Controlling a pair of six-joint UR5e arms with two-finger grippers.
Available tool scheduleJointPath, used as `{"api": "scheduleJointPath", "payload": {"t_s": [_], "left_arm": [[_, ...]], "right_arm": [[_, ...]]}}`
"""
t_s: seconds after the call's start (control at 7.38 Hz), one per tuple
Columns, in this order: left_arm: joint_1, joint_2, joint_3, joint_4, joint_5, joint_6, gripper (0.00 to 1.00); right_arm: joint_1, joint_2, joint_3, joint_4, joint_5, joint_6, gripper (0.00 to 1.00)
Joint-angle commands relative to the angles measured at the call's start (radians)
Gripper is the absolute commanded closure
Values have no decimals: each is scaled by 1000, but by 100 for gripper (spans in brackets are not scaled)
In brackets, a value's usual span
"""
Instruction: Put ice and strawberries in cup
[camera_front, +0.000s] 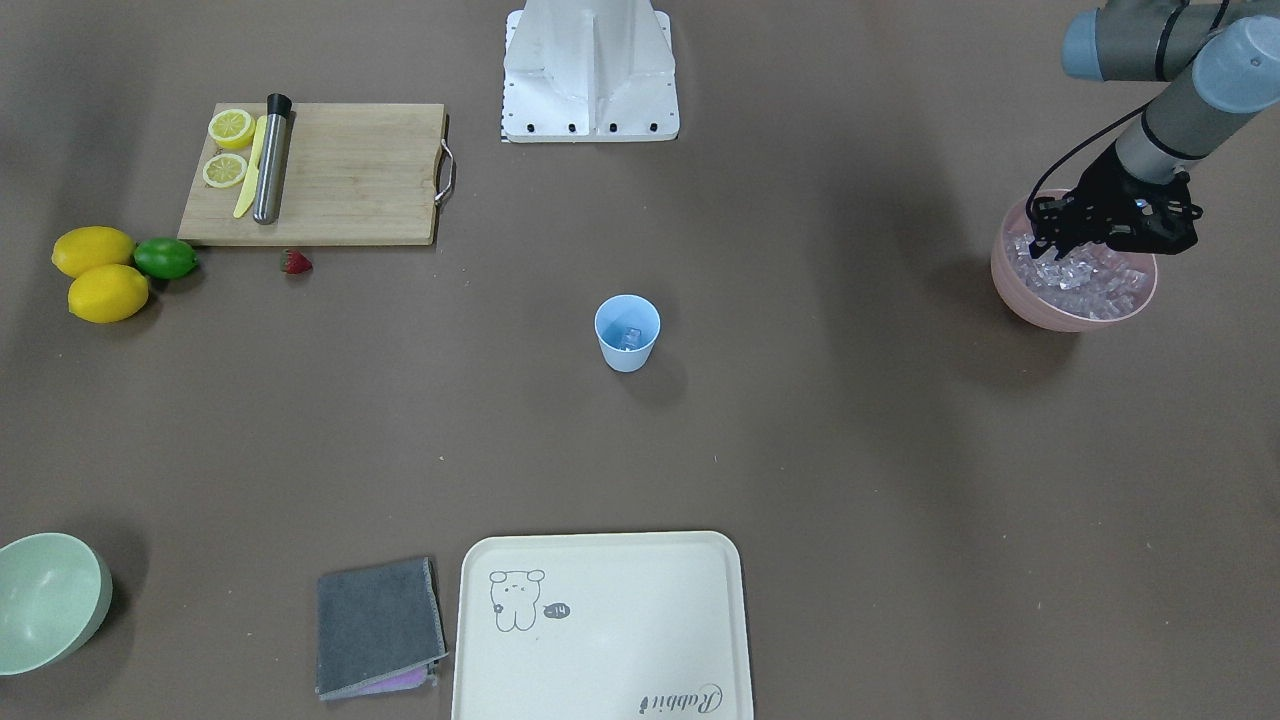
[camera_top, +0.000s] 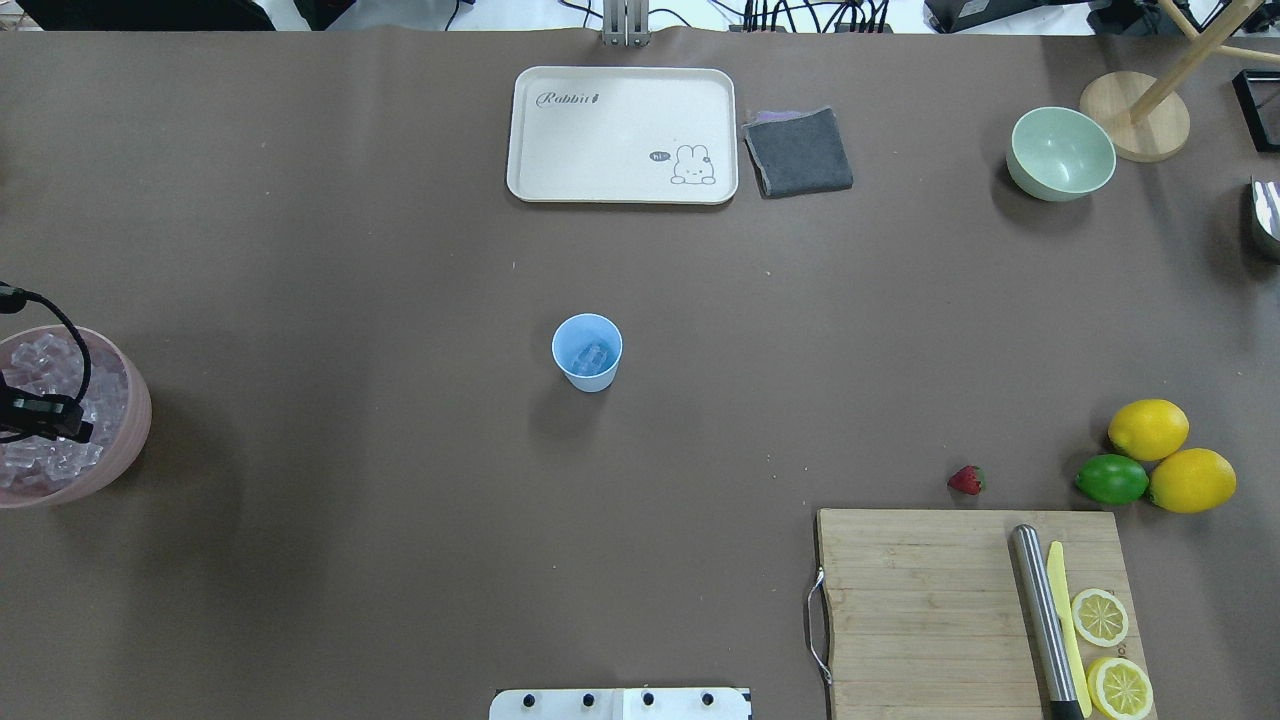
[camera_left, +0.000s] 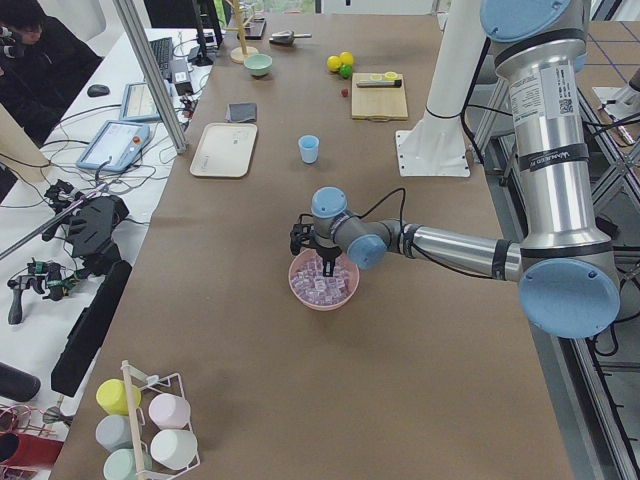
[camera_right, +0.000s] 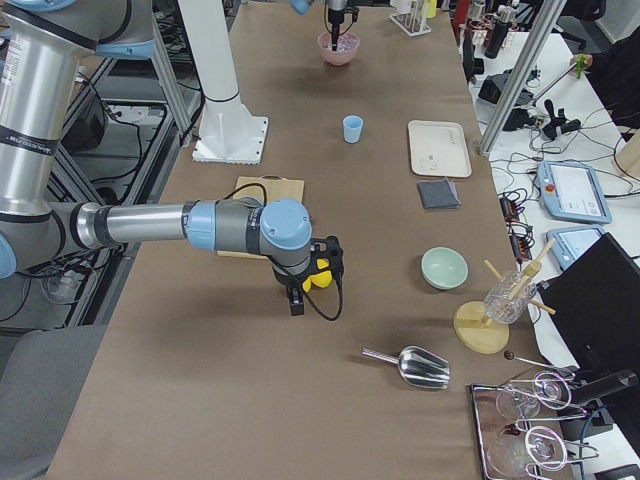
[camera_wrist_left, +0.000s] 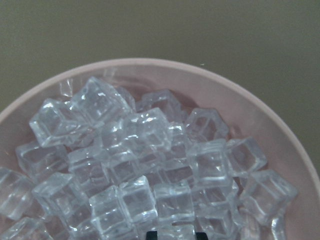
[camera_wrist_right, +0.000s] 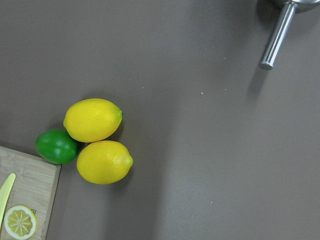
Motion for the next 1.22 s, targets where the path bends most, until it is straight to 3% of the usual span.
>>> {"api": "scheduleJointPath", "payload": {"t_s": [0.0, 0.27, 0.54, 0.81, 1.08], "left_arm": [[-104, 23, -34, 17, -94, 115, 100], [-133, -50, -135, 239, -93, 150, 100], [-131, -332, -137, 494, -71, 99, 100], [13, -557, -62, 526, -42, -120, 100], [125, -757, 60, 540, 57, -236, 100]], "right_arm": [[0, 0, 0, -2, 1, 0, 0], [0, 3, 2, 0, 3, 0, 0], [0, 29, 5, 0, -2, 6, 0], [-2, 66, 4, -2, -3, 20, 0], [-33, 130, -3, -2, -13, 78, 0]]}}
